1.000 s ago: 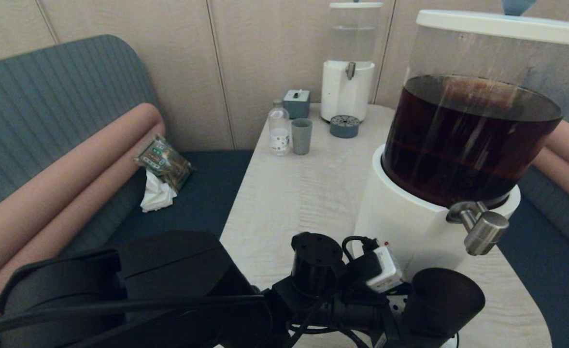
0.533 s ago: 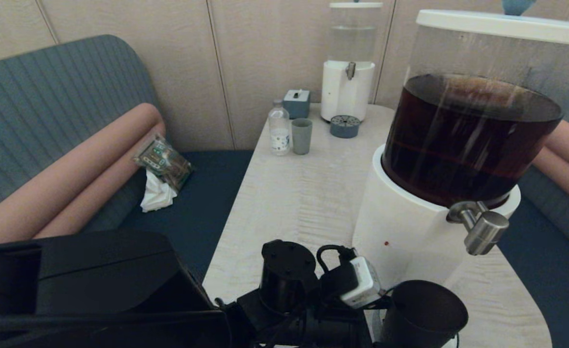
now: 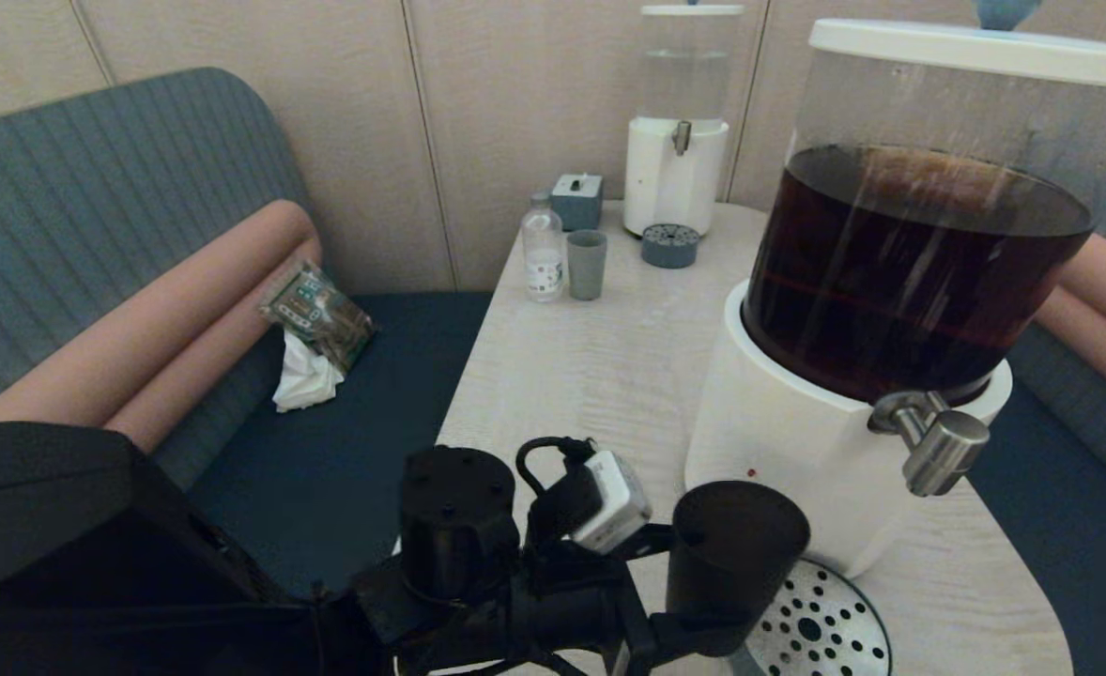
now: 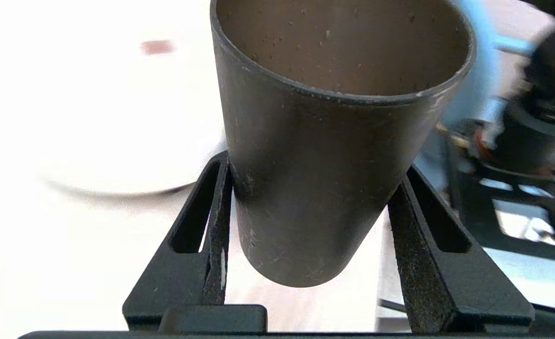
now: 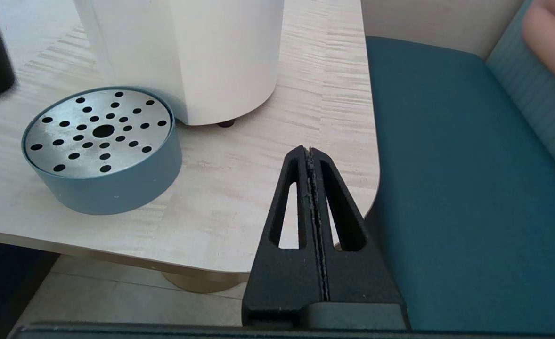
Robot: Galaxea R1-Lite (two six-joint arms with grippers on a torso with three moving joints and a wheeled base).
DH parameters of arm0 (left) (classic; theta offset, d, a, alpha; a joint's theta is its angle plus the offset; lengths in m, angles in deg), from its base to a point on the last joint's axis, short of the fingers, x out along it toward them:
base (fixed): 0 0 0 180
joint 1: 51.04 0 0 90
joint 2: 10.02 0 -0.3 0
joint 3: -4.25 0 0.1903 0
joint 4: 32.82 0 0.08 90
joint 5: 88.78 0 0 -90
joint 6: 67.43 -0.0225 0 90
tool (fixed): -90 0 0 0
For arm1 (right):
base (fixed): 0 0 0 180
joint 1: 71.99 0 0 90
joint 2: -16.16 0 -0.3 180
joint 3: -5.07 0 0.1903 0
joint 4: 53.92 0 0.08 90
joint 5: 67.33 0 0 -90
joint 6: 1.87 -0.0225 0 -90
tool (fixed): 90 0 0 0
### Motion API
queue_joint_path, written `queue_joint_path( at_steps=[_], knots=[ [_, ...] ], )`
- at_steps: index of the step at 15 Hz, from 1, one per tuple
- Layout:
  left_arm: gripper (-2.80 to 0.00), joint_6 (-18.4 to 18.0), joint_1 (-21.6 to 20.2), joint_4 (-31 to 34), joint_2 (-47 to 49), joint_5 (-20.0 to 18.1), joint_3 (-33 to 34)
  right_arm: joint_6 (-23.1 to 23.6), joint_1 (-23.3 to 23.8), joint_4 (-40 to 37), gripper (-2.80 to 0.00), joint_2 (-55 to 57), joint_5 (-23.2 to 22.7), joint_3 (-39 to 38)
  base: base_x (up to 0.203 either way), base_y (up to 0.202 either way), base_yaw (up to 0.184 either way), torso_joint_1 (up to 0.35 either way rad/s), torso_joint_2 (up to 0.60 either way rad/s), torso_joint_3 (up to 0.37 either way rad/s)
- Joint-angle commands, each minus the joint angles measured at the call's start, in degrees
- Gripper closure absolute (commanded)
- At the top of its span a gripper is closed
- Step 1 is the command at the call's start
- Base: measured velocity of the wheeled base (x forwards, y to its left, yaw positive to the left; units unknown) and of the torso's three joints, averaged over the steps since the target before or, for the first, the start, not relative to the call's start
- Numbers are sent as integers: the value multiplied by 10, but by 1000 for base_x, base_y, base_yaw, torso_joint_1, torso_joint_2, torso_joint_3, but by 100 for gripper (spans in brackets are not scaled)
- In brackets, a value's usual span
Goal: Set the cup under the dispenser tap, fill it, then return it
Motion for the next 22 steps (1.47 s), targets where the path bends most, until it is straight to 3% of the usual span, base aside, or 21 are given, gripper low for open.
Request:
queue_joint_path(
  at_steps=[1, 8, 11, 15, 22],
  knots=[
    [0, 4, -25, -5, -35, 9, 11, 1, 0, 0, 0, 0, 0, -2, 0, 0, 0, 0, 0, 0],
    [0, 28, -179, -47, -44, 14, 10, 1, 0, 0, 0, 0, 0, -2, 0, 0, 0, 0, 0, 0],
    [0, 32, -234, -68, 6, 14, -37, 1, 0, 0, 0, 0, 0, -2, 0, 0, 0, 0, 0, 0],
    [0, 45, -268, -102, 93, 15, -102, 1, 0, 0, 0, 0, 0, -2, 0, 0, 0, 0, 0, 0],
    [0, 70, -284, -153, 243, 32, -193, 1, 0, 0, 0, -1, 0, -2, 0, 0, 0, 0, 0, 0]
  ],
)
